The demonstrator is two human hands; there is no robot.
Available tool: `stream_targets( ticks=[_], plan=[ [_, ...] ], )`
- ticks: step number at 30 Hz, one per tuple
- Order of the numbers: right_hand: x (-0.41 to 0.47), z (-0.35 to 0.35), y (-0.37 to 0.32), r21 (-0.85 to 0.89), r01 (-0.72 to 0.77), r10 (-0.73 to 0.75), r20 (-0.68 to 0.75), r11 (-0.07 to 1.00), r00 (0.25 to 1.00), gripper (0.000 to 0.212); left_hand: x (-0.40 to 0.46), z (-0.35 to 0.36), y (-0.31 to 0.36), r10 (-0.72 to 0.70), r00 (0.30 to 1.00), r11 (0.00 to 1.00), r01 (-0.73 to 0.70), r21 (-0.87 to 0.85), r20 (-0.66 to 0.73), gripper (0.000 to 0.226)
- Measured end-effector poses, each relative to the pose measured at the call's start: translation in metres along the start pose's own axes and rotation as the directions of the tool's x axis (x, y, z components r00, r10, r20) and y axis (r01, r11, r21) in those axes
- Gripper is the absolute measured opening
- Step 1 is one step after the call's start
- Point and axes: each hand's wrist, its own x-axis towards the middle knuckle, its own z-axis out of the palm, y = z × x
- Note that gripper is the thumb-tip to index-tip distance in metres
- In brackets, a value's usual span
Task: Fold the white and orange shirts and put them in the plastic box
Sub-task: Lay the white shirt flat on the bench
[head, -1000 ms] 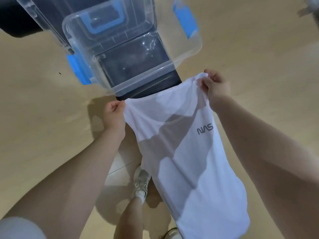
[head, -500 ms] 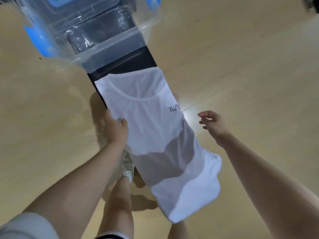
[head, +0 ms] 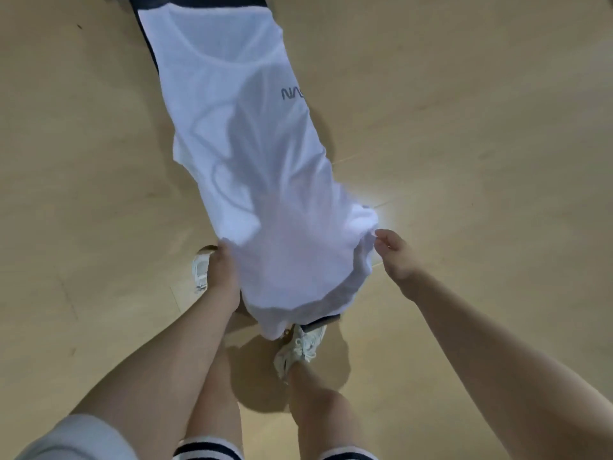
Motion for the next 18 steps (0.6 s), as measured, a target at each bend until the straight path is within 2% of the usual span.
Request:
stream_targets(
  ticks=[3,5,9,12,16,18],
  plan=[
    [0.004,0.006,0.023,0.033,-0.03,0.028,0.042,0.999,0.999,0.035,-0.005,0.004,-0.036,-0.108,0.991,0.979,0.12,-0.166,0.077,0.051],
    [0.014,0.013,0.036,0.037,-0.043,0.04,0.083,0.998,0.996,0.034,0.0,0.007,-0.055,-0.142,0.979,0.955,0.174,-0.239,0.146,0.05],
    [0.04,0.028,0.06,0.146,-0.055,0.036,0.126,0.988,0.991,0.025,0.018,0.016,-0.089,-0.021,0.933,0.939,0.142,-0.313,0.359,0.035],
    [0.054,0.036,0.078,0.209,-0.093,0.067,0.131,0.974,0.989,0.018,0.036,0.021,-0.11,0.029,0.896,0.923,0.146,-0.356,0.443,0.03],
    [0.057,0.045,0.105,0.224,-0.148,0.113,0.162,0.963,0.98,0.029,0.051,0.023,-0.134,0.046,0.832,0.909,0.194,-0.368,0.553,0.044],
    [0.052,0.047,0.115,0.242,-0.193,0.153,0.172,0.951,0.973,0.026,0.053,0.024,-0.141,0.069,0.797,0.909,0.196,-0.366,0.599,0.055]
  ],
)
